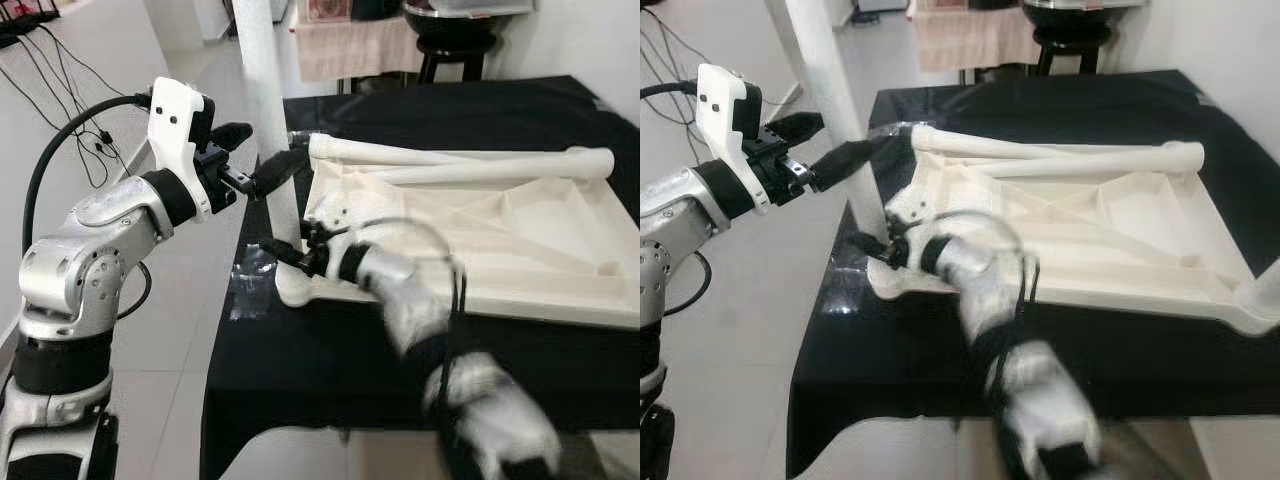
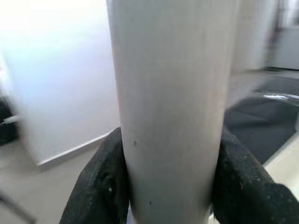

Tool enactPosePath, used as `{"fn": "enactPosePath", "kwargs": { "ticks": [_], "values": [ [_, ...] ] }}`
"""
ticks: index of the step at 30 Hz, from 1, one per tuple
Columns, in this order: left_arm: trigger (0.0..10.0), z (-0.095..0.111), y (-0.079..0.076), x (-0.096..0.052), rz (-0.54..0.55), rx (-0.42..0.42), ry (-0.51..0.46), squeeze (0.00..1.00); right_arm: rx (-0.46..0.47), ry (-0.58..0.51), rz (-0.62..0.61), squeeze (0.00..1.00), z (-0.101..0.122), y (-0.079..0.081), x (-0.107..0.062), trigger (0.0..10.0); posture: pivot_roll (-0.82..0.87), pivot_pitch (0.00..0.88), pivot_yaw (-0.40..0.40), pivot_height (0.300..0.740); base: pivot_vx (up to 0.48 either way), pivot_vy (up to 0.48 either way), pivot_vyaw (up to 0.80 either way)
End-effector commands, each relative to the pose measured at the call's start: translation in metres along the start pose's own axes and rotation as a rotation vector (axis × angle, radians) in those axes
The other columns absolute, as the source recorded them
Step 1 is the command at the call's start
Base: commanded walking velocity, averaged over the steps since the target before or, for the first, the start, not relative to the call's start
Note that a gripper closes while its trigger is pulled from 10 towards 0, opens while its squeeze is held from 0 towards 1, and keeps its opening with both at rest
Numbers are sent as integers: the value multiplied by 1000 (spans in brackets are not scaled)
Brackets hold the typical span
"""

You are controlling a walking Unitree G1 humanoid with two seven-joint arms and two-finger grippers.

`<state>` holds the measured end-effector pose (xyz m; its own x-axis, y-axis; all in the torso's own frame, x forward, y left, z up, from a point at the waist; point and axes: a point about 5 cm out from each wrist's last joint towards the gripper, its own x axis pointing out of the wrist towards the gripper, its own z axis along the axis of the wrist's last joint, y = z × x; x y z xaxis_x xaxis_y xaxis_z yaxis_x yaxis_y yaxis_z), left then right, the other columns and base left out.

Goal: Building children table

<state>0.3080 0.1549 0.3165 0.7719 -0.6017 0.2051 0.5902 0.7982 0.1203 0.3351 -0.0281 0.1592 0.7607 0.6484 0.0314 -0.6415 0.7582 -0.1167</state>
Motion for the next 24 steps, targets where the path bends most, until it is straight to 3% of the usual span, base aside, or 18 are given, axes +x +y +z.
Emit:
{"fn": "enactPosePath", "kwargs": {
  "ticks": [1,2,3,17,19,24],
  "values": [
    [10000,-1,2,0,12,4,4,1000,14,128,-3,0,-25,12,-8,0,-2,79,53,740,0,0,0],
    [10000,-1,2,0,12,4,4,1000,14,128,-3,0,-25,12,-8,0,-2,79,53,740,0,0,0],
    [10000,-3,0,2,0,11,13,0,22,113,23,0,-25,18,-4,0,5,77,48,740,0,0,0],
    [10000,-7,-2,1,-8,16,34,0,14,68,24,0,-18,16,5,0,-4,74,49,740,0,0,0],
    [0,-7,-1,1,-20,20,33,0,4,45,53,0,-9,19,7,0,-9,64,47,740,0,0,0],
    [0,-6,-1,2,-28,21,28,0,-3,46,42,0,-2,24,5,0,-9,64,47,740,0,0,0]
  ]
}}
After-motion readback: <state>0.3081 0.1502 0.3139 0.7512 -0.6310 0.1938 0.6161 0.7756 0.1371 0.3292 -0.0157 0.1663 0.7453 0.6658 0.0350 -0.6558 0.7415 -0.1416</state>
